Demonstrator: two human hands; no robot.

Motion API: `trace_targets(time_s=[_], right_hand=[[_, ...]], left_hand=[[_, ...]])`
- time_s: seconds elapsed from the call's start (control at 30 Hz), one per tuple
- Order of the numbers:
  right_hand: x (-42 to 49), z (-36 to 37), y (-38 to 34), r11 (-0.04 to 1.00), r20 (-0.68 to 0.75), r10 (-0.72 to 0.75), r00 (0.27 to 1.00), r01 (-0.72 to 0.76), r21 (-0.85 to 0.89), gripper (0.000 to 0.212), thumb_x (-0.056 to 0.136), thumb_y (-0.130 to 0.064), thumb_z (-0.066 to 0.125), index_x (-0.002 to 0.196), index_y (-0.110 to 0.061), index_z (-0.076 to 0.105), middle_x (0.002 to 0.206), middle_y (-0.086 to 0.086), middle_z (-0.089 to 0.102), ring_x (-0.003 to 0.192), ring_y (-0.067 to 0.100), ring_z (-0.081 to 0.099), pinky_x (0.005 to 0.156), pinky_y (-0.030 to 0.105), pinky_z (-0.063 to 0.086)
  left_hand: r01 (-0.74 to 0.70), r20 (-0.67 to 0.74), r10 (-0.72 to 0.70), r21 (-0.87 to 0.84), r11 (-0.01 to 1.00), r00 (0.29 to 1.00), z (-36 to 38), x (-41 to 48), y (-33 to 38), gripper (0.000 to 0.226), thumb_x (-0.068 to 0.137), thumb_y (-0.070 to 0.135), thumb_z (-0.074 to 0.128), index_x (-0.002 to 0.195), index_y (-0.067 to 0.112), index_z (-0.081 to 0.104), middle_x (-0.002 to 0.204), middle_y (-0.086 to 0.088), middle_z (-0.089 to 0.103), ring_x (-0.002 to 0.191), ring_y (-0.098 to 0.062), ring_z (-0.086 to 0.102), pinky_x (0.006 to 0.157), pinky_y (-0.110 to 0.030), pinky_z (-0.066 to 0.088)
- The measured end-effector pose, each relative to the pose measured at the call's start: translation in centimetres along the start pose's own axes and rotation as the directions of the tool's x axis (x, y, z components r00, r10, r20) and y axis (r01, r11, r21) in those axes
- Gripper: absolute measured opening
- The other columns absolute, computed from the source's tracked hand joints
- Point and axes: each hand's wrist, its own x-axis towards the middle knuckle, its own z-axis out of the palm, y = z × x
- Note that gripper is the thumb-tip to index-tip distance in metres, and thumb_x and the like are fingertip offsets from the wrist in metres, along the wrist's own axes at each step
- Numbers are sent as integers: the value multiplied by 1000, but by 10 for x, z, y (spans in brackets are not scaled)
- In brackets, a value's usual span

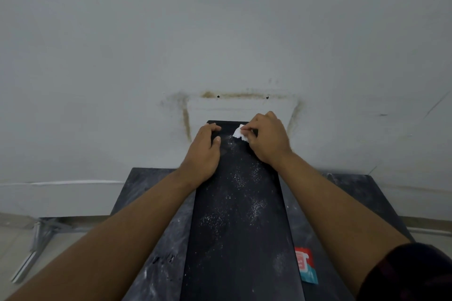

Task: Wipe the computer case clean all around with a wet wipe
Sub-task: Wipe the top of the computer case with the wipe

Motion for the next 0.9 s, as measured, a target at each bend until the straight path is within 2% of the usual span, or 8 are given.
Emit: trace_targets(time_s=[0.1, 0.17, 0.33, 0.43, 0.5, 0.6, 0.77, 0.9], right_hand=[[1, 0, -3, 986, 84, -164, 983, 162, 29, 11, 98, -30, 74, 102, -28, 84, 91, -15, 66, 96, 13, 49, 84, 35, 44], [2, 2, -3, 998, 17, -43, 999, 44, -53, 15, 101, -34, 69, 102, -32, 84, 93, -15, 67, 96, 14, 48, 85, 38, 42], [3, -1, -5, 980, 121, -198, 973, 196, 25, 15, 102, -32, 70, 106, -28, 83, 94, -14, 65, 96, 12, 49, 83, 34, 44], [5, 3, -5, 997, 43, -44, 998, 47, -67, 17, 103, -37, 67, 105, -32, 83, 96, -15, 66, 97, 13, 47, 87, 39, 41], [3, 4, -3, 998, 37, 16, 999, -13, -58, 17, 103, -37, 67, 105, -31, 83, 95, -17, 65, 98, 13, 47, 87, 38, 42], [3, -4, 0, 986, 167, -146, 975, 129, 107, 12, 100, -31, 73, 106, -28, 84, 94, -16, 65, 96, 10, 49, 84, 31, 44], [18, -7, -4, 998, 158, -20, 987, 29, -57, 12, 99, -38, 73, 103, -35, 84, 98, -17, 70, 99, 14, 51, 91, 41, 44], [17, 0, -11, 982, 234, -88, 968, 46, 182, 8, 93, -34, 81, 99, -32, 85, 89, -19, 67, 95, 11, 53, 86, 33, 42]], left_hand=[[35, -46, -37, -43, 998, 998, 1, -1, -1, 33, 114, 16, 41, 144, 21, 53, 142, 13, 50, 107, 21, 50, 98, -10, 42], [38, -88, -42, -51, 998, 995, 1, -3, 0, 33, 113, 12, 41, 143, 19, 54, 136, 12, 52, 98, 17, 55, 89, -8, 46], [15, -153, -9, 39, 999, 988, 1, -4, -3, 39, 110, 7, 42, 146, 11, 55, 152, -1, 50, 131, -4, 45, 108, -14, 30], [30, -128, -22, 67, 997, 992, -1, -3, -3, 41, 111, 10, 41, 150, 8, 53, 157, -4, 48, 142, -16, 46, 110, -17, 29], [29, -79, -21, 93, 995, 997, -3, -2, -2, 44, 113, 15, 41, 155, 7, 47, 162, -6, 43, 149, -20, 41, 116, -21, 28], [17, 91, -32, 158, 987, 995, -6, -4, -3, 55, 116, 28, 37, 166, 9, 29, 176, -5, 19, 162, -19, 18, 130, -30, 16], [70, 61, -72, 35, 997, 995, -6, -15, -3, 57, 116, 30, 37, 169, 14, 22, 177, 2, 17, 162, -12, 16, 127, -25, 14], [64, 24, -65, 38, 997, 998, -6, -15, -2, 54, 116, 26, 39, 167, 14, 27, 174, 1, 26, 158, -14, 26, 124, -23, 19]])
